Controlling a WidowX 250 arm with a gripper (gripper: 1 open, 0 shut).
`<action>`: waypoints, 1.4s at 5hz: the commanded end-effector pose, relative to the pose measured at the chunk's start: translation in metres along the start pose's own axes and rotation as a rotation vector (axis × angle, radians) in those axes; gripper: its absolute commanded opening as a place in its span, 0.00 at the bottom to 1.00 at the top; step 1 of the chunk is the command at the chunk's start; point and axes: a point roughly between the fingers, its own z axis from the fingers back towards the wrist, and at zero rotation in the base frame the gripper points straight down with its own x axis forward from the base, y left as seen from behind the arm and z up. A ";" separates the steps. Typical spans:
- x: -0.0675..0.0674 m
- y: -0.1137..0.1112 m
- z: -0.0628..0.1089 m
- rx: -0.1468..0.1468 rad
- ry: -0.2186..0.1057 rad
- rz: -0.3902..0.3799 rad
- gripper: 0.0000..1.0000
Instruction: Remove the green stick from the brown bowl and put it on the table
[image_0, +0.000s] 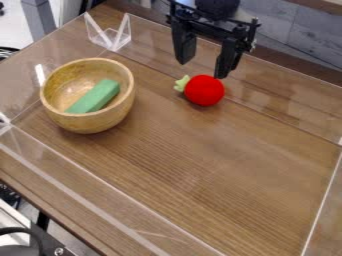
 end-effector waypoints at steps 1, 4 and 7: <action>-0.004 0.011 0.002 -0.006 0.005 0.032 1.00; -0.034 0.097 0.012 -0.013 -0.023 0.164 1.00; -0.022 0.146 -0.019 -0.002 -0.037 0.144 1.00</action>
